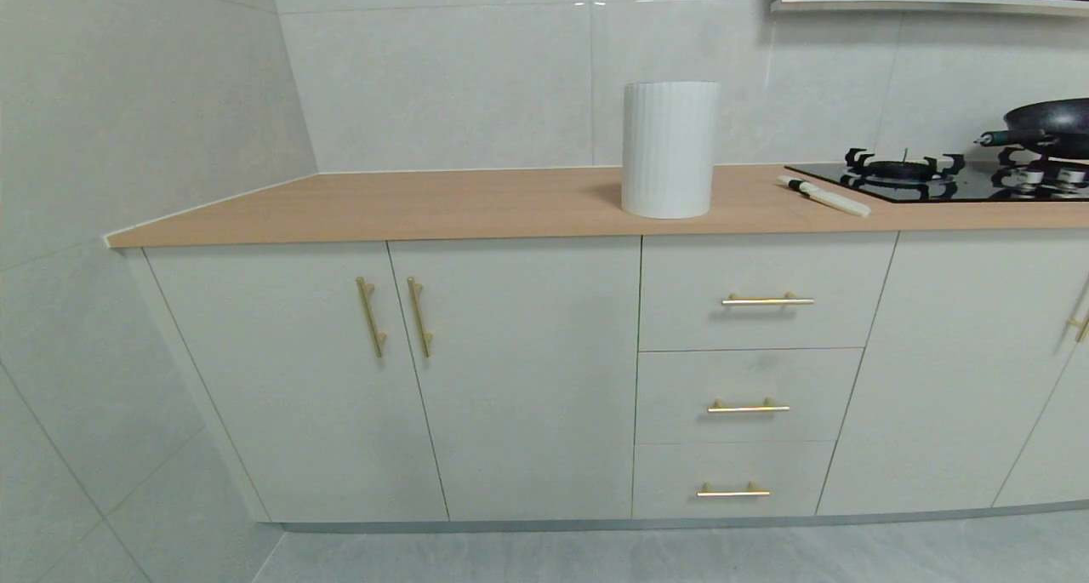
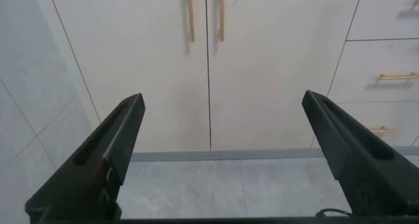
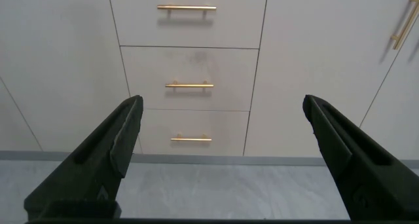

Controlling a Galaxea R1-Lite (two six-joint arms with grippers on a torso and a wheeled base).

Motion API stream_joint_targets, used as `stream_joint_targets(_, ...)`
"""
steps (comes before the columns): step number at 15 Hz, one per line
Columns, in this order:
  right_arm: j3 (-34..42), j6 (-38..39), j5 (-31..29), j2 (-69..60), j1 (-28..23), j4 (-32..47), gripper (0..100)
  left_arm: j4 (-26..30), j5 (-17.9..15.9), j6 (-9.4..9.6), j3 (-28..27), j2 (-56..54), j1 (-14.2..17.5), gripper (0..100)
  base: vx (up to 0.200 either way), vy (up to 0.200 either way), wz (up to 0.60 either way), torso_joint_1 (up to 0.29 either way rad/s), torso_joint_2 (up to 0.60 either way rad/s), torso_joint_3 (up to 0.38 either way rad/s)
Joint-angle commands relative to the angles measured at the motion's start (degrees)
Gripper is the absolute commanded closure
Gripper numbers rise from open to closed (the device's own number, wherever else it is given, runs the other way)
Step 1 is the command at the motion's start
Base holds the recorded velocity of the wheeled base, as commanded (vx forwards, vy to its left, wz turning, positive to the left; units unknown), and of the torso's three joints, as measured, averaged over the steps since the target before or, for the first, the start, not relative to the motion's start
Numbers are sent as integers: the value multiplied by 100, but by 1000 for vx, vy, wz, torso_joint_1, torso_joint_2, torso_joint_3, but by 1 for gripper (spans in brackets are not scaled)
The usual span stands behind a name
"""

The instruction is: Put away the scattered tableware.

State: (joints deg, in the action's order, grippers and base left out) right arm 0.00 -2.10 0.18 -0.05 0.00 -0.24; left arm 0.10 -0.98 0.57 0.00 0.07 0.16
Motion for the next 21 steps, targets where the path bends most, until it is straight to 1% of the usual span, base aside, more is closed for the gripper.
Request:
stream_joint_targets(1,0,-1,-1,14,0,16,0,-1,1,22,0,1,2,0,0,0,0,0,0,0)
stream_joint_targets(3,0,-1,8,14,0,16,0,-1,1,-13,0,1,2,0,0,0,0,0,0,0)
stream_joint_targets(7,0,51,8,14,0,7,0,-1,-8,-5,0,1,2,0,0,0,0,0,0,0)
stream_joint_targets(21,0,87,8,14,0,16,0,-1,-8,-5,0,1,2,0,200,0,0,3,2,3)
